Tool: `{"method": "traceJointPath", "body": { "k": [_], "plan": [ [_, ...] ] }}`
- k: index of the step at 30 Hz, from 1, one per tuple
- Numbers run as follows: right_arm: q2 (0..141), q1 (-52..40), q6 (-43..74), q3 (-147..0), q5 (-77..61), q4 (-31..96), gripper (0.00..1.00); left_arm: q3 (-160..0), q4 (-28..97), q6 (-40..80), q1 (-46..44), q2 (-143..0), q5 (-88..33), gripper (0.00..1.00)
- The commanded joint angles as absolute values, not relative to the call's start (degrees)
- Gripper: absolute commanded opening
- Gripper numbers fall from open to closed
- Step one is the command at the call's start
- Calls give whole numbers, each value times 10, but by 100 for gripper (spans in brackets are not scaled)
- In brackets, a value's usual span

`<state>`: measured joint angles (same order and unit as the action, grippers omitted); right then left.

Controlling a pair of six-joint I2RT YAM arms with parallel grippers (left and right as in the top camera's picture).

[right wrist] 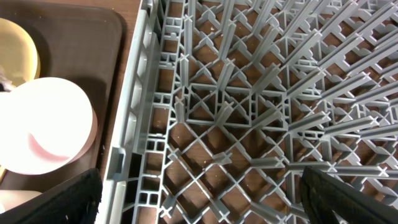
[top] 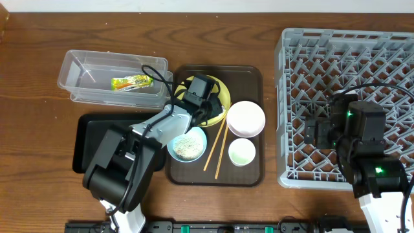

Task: Sort waste into correct bins and load items into the dishwasher rack
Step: 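Carry the wrapper left and drop it into the clear plastic bin, then move the left gripper to the light-blue bowl and grasp its rim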

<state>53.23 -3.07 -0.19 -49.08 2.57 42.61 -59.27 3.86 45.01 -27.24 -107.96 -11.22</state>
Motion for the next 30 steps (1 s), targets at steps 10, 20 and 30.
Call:
{"method": "traceJointPath", "body": {
  "k": [10,20,30],
  "plan": [
    [531,-30,6,-503,26,427,99,-601,37,375,-152,-901,-22,7],
    [531,-30,6,-503,25,428,99,-601,35,375,-13,-918,22,16],
    [531,-30,6,-503,26,427,99,-609,38,258,11,-914,-4,44]
  ]
}}
